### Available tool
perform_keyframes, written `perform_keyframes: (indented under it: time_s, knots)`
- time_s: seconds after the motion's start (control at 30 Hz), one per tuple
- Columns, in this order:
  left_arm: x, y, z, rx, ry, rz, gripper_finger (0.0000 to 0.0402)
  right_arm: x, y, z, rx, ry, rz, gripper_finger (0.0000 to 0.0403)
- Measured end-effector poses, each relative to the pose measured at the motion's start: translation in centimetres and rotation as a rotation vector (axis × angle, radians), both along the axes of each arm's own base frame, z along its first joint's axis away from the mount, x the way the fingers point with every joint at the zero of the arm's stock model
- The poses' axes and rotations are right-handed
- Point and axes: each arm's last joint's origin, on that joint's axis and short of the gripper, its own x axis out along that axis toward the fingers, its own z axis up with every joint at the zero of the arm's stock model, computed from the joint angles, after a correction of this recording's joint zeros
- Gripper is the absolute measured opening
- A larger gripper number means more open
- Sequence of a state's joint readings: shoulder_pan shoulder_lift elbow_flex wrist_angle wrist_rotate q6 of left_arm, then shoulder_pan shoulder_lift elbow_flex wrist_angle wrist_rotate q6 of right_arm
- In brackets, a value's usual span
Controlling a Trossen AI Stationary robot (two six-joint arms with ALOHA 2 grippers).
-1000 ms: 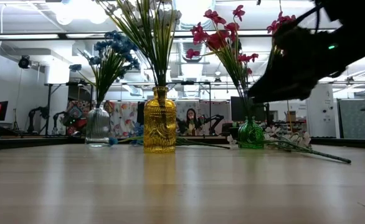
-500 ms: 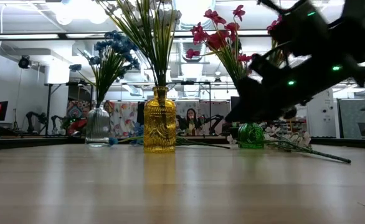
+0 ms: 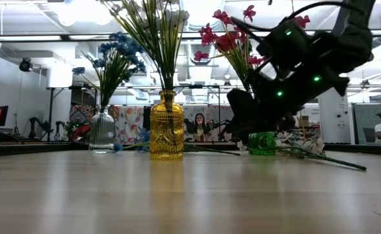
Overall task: Sort flowers into vase by color
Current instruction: Put the blue flowers into the transparent vase
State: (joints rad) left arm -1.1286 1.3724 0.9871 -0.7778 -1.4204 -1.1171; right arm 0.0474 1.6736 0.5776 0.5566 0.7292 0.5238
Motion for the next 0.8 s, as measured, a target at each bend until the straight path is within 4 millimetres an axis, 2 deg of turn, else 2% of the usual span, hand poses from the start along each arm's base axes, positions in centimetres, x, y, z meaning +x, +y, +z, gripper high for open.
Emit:
perform_keyframes:
  time_s: [0.13,0.43,0.63,0.8]
  knots:
    - [0.0,0.0,0.1,0.019,-0.026,0.013,0.0166,0.9,-0.9,-0.7,0.042,0.019,0.023,0.0219]
    - [0.0,0.0,0.1,0.028,-0.02,0.01,0.0166,1.3,-1.6,-2.8,0.031,0.049,-0.085,0.0219]
    - [0.0,0.0,0.1,0.037,-0.016,0.009,0.0166,2.1,-2.4,-3.5,0.021,0.065,-0.115,0.0219]
    - [0.0,0.0,0.1,0.037,-0.014,0.008,0.0166,2.5,-2.9,-3.1,0.001,0.055,-0.138,0.0219]
